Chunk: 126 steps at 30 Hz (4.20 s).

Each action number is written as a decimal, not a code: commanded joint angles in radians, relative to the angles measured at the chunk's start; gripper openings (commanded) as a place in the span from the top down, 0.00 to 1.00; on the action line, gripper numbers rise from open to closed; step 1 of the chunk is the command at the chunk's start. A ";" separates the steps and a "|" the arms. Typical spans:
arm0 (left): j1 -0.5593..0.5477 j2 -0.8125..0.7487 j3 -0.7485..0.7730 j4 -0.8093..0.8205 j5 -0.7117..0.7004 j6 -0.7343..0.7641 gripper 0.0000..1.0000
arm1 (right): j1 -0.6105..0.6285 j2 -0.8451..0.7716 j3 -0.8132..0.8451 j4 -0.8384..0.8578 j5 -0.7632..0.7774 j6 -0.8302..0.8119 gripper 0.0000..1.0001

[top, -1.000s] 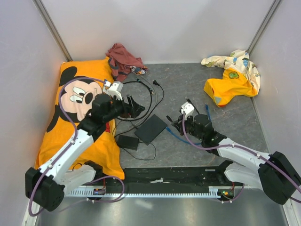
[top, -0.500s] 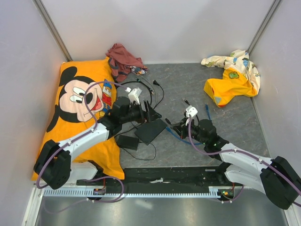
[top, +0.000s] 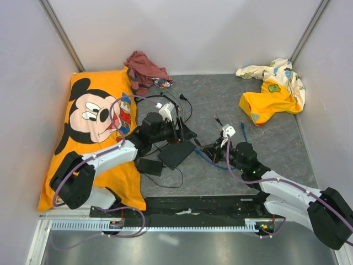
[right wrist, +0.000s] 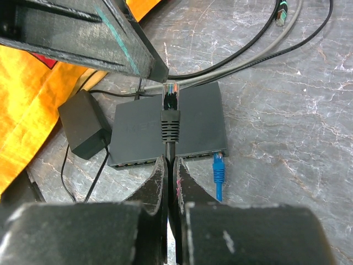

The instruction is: Insert the plug into the switch port

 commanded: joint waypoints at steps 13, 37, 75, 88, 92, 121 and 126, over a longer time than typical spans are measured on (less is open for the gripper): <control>-0.033 0.019 0.051 0.081 0.007 -0.054 0.24 | -0.016 -0.024 0.051 -0.021 0.053 0.156 1.00; -0.033 -0.012 0.035 0.152 -0.034 -0.130 0.28 | -0.095 -0.028 0.088 0.003 -0.083 0.388 1.00; -0.059 0.005 -0.009 0.043 -0.014 -0.127 0.98 | -0.126 0.080 0.326 -0.419 0.551 -0.122 0.39; -0.059 -0.028 -0.015 0.021 -0.016 -0.111 0.98 | -0.393 0.568 0.416 -0.172 0.206 -0.028 0.35; -0.059 -0.035 -0.020 0.014 -0.022 -0.103 0.98 | -0.399 0.675 0.493 -0.198 0.135 -0.014 0.37; 0.056 -0.133 0.170 -0.235 -0.204 0.092 0.25 | -0.344 0.197 0.757 -0.431 1.000 -0.654 1.00; 0.056 -0.127 0.163 -0.203 -0.123 0.066 0.26 | -0.218 0.229 0.649 -0.445 0.868 -0.590 0.99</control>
